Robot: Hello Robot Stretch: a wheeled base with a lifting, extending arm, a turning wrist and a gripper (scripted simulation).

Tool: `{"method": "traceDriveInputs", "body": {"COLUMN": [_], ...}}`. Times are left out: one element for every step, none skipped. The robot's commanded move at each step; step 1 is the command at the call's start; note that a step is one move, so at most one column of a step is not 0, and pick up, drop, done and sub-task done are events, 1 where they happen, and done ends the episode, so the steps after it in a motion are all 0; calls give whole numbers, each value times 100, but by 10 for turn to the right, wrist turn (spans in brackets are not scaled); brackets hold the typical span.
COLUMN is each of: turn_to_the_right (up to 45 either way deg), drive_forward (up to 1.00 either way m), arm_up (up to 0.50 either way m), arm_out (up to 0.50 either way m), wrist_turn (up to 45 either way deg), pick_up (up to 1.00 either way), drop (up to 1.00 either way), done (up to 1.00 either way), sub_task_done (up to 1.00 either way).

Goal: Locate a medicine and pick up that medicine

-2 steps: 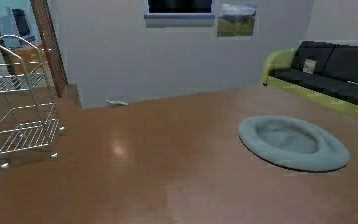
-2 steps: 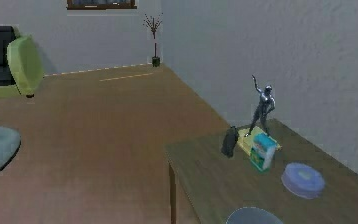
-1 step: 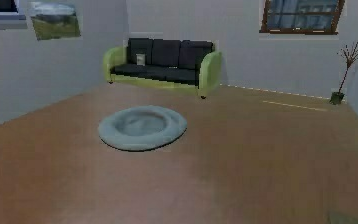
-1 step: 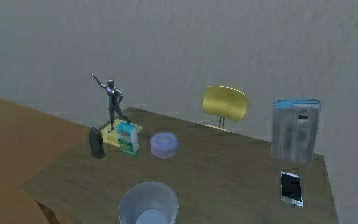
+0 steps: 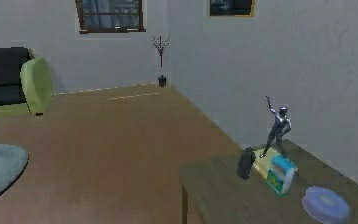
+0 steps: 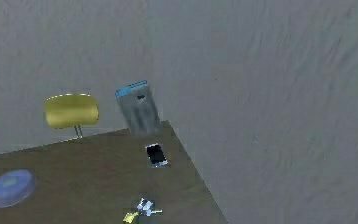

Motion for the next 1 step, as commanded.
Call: {"method": "traceDriveInputs", "body": {"turn_to_the_right": [-450], "drive_forward": [0], "arm_up": [0], "arm_out": [0], "wrist_turn": [0], "pick_up": [0], "drop": [0], "done": [0], "sub_task_done": [0]}}
